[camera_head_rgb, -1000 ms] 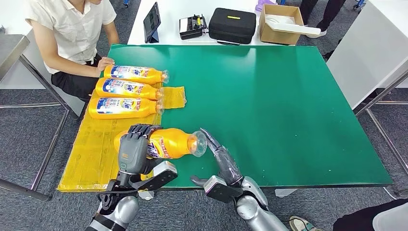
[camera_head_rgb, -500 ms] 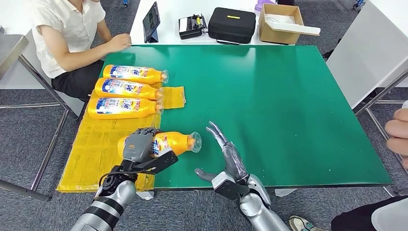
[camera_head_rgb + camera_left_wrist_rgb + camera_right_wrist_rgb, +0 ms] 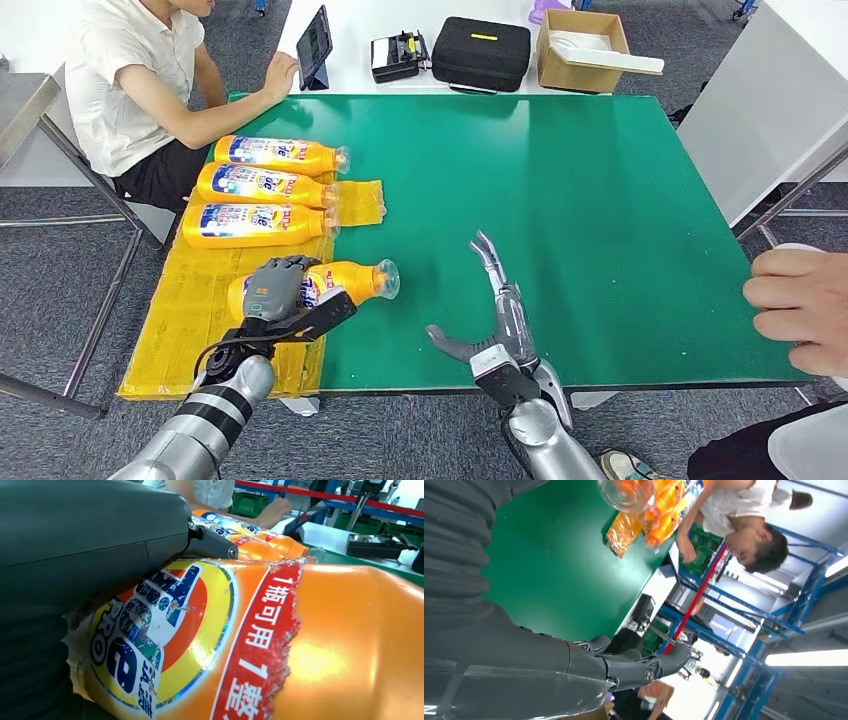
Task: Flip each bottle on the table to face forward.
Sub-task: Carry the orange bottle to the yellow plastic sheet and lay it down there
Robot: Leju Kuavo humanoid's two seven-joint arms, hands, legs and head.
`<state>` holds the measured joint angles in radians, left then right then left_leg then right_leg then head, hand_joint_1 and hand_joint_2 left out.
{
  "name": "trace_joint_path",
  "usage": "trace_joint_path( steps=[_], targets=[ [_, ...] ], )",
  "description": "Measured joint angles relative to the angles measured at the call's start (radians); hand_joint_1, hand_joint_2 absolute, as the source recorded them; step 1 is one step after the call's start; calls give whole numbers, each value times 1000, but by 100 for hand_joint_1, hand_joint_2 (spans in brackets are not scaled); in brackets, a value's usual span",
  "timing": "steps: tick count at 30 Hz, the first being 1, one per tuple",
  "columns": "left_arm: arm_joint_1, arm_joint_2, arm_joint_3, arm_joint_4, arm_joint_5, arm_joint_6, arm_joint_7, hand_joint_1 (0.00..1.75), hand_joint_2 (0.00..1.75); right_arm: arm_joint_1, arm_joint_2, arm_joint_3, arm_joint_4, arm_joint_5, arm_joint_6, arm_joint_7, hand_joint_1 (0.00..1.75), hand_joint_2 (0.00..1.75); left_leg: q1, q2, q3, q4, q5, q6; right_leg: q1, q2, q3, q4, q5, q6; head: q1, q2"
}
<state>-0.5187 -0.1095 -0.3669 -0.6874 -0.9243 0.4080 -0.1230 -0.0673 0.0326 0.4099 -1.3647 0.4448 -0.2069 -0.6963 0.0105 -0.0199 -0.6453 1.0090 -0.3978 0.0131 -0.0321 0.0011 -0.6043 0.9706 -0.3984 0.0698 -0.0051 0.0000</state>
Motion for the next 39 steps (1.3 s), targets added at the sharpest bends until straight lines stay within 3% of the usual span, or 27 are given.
trace_joint_path(
  steps=[5, 6, 10, 15, 30, 39],
  targets=[
    [-8, 0, 1, 17, -18, 2, 16, 175, 175, 5, 4, -6, -11, -6, -28, 0, 0, 175, 0, 0, 0, 0, 0, 0, 0, 0, 0, 0, 0, 0, 0, 0],
    [-11, 0, 1, 24, -26, 1, 25, 168, 175, 7, 6, -9, -17, -6, -47, 0, 0, 175, 0, 0, 0, 0, 0, 0, 0, 0, 1, 0, 0, 0, 0, 0],
    [-57, 2, -2, 111, -97, -102, 82, 0, 175, 24, 16, -35, -69, -6, -115, 0, 0, 175, 0, 0, 5, 0, -1, -1, 0, 0, 6, 0, 0, 0, 0, 0],
    [-103, 3, -9, 168, -137, -229, 116, 1, 175, 25, 19, -39, -73, -36, -93, 0, 0, 175, 0, 0, 11, -1, -2, -2, 0, 0, 11, 0, -1, -1, 0, 0],
    [-134, 4, -18, 217, -125, -303, 89, 0, 175, 23, 19, -39, -66, -65, -77, 0, 0, 175, 0, -1, 14, -1, -2, -2, 0, 0, 15, 0, -1, -1, 0, 0],
    [-118, 7, -17, 214, -68, -224, 2, 0, 175, 18, 19, -39, -52, -75, -81, 0, 0, 175, 0, -1, 14, -1, -2, -2, 0, 0, 15, 0, -2, -1, 0, 0]
  ],
)
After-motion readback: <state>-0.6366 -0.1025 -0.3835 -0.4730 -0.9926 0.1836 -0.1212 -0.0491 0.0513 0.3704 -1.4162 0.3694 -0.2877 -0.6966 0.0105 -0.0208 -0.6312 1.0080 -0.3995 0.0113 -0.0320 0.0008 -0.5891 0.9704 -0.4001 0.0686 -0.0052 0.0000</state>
